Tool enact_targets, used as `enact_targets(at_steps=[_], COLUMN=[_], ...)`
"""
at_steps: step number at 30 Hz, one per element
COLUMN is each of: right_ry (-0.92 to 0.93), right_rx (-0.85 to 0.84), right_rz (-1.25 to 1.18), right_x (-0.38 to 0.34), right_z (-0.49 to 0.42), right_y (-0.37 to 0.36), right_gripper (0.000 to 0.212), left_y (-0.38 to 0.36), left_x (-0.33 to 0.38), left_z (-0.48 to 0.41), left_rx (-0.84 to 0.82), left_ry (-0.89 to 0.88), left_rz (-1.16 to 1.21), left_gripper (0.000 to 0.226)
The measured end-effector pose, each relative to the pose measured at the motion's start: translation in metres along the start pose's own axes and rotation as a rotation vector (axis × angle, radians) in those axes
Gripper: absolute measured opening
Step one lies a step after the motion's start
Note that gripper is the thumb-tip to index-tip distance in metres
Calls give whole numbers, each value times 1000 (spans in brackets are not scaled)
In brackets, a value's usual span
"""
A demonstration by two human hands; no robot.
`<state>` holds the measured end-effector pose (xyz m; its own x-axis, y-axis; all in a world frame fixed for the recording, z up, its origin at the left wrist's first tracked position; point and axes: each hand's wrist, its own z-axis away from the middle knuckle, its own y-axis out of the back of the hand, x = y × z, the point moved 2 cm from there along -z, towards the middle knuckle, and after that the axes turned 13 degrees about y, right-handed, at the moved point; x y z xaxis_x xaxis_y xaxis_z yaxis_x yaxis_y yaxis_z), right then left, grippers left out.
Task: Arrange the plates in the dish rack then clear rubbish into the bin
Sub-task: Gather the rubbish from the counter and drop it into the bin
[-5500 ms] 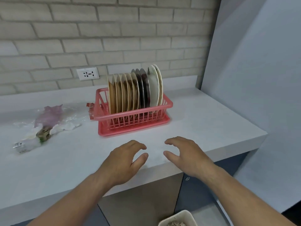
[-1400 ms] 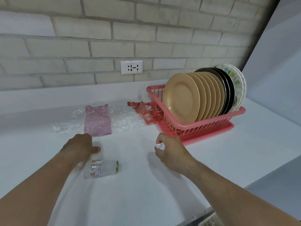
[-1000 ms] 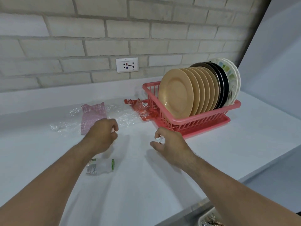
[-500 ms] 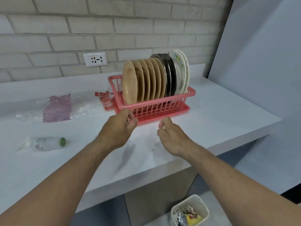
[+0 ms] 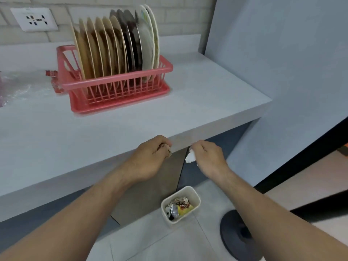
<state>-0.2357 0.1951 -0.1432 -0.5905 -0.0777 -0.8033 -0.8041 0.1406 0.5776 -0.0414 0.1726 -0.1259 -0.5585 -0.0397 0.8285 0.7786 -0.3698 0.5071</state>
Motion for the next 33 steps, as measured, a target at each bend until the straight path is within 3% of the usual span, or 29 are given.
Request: enact_targets(at_steps=[3,17,26,30,33], right_ry=[-109,-421,-400,-341,-288], right_rx=[16,-5,-131,-186,-181], right_rz=[51,-71,-77,-57,-4], right_x=[45,327,491,526,539], right_z=[17,70,81,62,38], right_y=[4,-78,-185,-219,-238], right_gripper=[7,20,12,15,22], left_y=[-45,-261,-383,-398,-387], left_x=[-22,-234,-406,-442,-444], left_z=[-10,-95,-187,-203,-204], left_rx=[-18,-21,-33,-70,67], left_ry=[33,224,303,270,230], left_rz=[-42,-296,-519,-552,-497], left_gripper=[9,23,20,34,32])
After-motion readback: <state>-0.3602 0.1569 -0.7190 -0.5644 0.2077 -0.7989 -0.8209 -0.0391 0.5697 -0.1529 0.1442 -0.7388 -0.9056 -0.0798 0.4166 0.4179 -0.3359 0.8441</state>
